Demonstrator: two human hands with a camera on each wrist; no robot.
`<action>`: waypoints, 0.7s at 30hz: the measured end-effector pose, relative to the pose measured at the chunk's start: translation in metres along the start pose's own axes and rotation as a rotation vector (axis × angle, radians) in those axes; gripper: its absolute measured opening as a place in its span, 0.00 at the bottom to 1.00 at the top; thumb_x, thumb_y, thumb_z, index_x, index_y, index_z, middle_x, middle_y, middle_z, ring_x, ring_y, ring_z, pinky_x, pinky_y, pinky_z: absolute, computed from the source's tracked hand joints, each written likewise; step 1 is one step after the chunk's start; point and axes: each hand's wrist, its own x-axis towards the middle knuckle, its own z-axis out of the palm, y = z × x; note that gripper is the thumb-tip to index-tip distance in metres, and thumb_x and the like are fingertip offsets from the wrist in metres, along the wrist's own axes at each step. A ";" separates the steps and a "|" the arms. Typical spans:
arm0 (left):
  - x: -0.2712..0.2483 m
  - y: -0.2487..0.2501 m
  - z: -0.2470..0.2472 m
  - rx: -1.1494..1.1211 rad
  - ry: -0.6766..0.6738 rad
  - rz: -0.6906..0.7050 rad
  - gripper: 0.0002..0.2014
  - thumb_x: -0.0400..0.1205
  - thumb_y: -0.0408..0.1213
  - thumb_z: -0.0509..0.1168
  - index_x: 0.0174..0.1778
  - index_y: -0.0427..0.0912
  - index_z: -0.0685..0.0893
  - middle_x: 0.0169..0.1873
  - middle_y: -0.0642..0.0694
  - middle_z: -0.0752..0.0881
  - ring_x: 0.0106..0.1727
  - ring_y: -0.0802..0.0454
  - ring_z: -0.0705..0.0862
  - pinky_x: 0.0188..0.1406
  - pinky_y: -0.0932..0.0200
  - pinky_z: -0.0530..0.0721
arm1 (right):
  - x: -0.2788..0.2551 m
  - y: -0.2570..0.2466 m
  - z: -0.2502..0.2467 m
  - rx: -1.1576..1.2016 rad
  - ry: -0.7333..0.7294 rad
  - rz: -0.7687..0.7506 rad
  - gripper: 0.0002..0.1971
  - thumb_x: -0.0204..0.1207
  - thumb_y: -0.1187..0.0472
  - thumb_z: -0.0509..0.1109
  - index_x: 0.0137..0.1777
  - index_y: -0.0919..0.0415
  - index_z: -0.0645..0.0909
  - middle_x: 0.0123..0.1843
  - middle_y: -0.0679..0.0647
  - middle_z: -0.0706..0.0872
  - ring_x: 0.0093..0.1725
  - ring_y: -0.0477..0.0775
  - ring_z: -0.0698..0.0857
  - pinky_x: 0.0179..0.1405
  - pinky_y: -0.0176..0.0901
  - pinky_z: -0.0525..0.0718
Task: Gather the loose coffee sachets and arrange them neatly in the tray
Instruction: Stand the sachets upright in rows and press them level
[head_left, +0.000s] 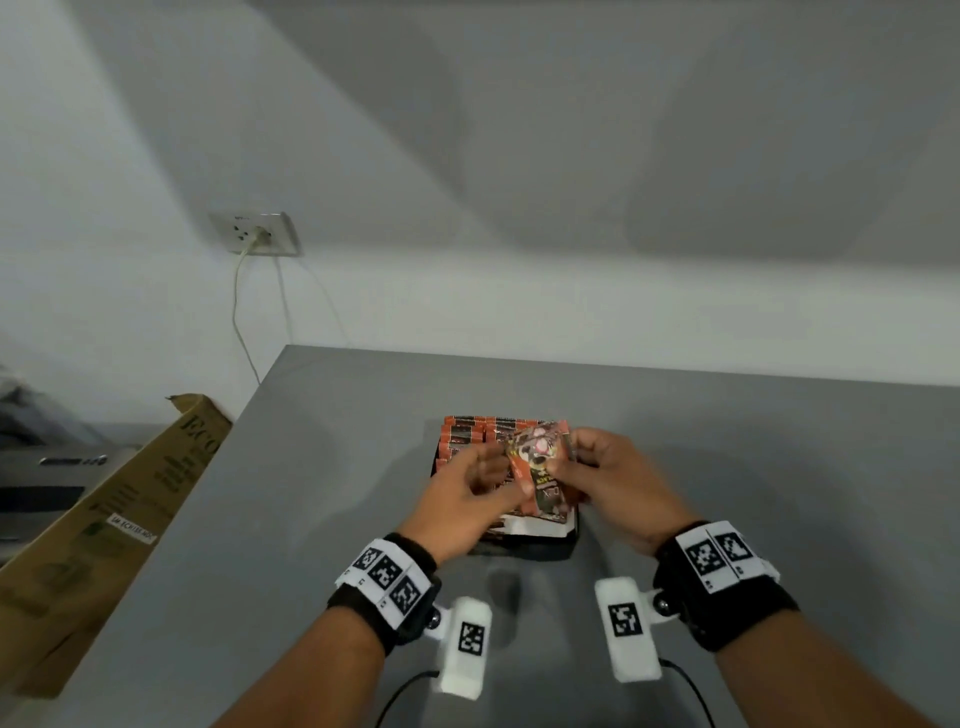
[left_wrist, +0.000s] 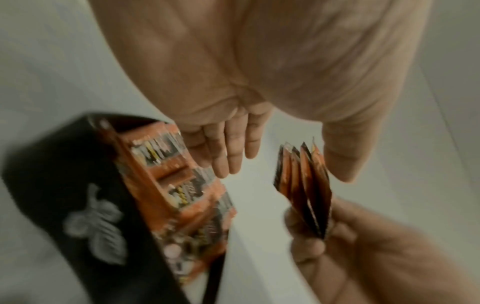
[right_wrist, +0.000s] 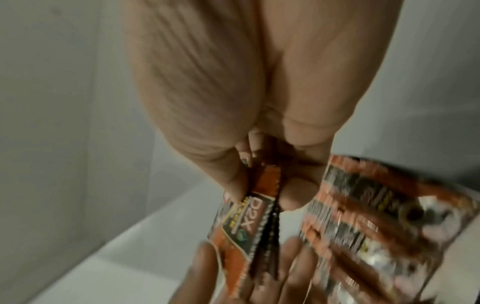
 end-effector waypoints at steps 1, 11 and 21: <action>0.003 0.003 0.005 -0.171 0.009 -0.035 0.32 0.71 0.50 0.81 0.69 0.45 0.78 0.62 0.49 0.87 0.64 0.54 0.86 0.70 0.47 0.82 | -0.003 -0.002 0.008 0.132 -0.014 0.020 0.04 0.82 0.72 0.71 0.52 0.66 0.86 0.41 0.59 0.93 0.38 0.60 0.90 0.40 0.52 0.89; 0.009 0.023 0.015 -0.887 -0.004 -0.252 0.18 0.78 0.26 0.61 0.63 0.23 0.83 0.51 0.26 0.88 0.45 0.36 0.91 0.39 0.48 0.91 | -0.011 -0.015 0.030 -0.494 0.200 -0.136 0.29 0.68 0.46 0.81 0.69 0.47 0.79 0.65 0.43 0.79 0.60 0.39 0.83 0.60 0.35 0.83; 0.003 0.030 0.017 -0.956 -0.076 -0.237 0.27 0.68 0.25 0.63 0.67 0.32 0.79 0.48 0.32 0.87 0.45 0.40 0.89 0.37 0.50 0.89 | 0.002 -0.020 0.023 -0.627 -0.141 -0.356 0.46 0.58 0.55 0.90 0.78 0.52 0.77 0.70 0.44 0.82 0.69 0.42 0.80 0.74 0.40 0.75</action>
